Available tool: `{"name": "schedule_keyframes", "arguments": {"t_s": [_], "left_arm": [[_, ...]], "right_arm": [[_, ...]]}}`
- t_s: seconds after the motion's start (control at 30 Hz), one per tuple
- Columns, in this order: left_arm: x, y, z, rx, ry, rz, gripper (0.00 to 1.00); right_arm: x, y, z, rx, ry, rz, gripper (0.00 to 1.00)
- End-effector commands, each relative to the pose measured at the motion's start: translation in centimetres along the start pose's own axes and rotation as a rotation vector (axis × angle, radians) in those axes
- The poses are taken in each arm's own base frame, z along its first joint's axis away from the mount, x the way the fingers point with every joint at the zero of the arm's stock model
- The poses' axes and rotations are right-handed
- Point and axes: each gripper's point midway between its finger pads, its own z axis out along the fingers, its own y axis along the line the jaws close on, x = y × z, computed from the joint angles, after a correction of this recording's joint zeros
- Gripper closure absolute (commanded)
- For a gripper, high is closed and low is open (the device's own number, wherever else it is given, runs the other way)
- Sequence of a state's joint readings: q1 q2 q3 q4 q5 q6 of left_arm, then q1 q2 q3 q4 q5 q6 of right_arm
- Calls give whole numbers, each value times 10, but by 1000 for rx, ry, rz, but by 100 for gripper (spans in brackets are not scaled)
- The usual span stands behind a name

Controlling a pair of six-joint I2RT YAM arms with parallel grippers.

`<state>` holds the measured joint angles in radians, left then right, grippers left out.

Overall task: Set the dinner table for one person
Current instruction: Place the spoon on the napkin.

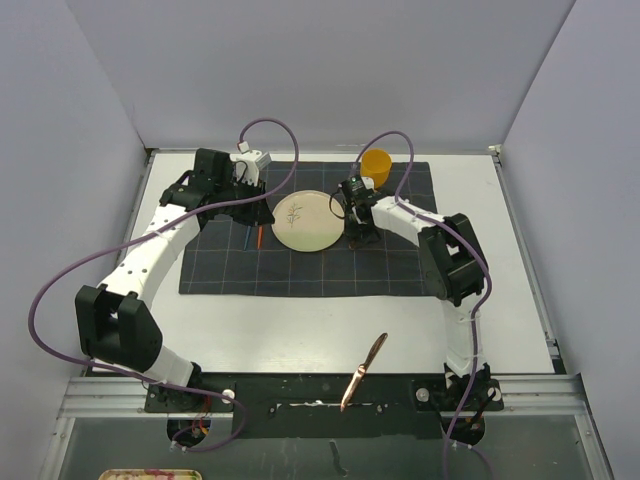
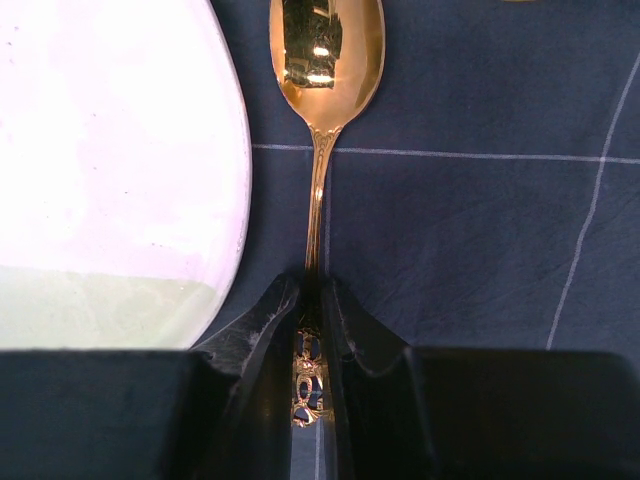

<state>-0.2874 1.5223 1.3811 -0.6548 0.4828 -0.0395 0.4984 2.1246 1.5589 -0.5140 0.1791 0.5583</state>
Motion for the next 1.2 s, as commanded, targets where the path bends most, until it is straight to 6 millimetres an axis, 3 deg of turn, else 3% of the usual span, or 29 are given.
{"name": "schedule_keyframes", "arguments": {"t_s": [0.0,0.43,0.73,1.17], "left_arm": [[-20,-7,-2,27,-46,44,86],[-20,-7,0,31,-40,45,86],[-17,-8,0,32,-32,45,85],[-20,-9,0,38,-31,46,85]], "right_arm": [[-14,-13,-12,41,-31,9,100],[-14,-12,-12,33,-28,14,100],[-12,-8,-12,12,-13,19,90],[-15,-10,-15,17,-21,16,85]]}}
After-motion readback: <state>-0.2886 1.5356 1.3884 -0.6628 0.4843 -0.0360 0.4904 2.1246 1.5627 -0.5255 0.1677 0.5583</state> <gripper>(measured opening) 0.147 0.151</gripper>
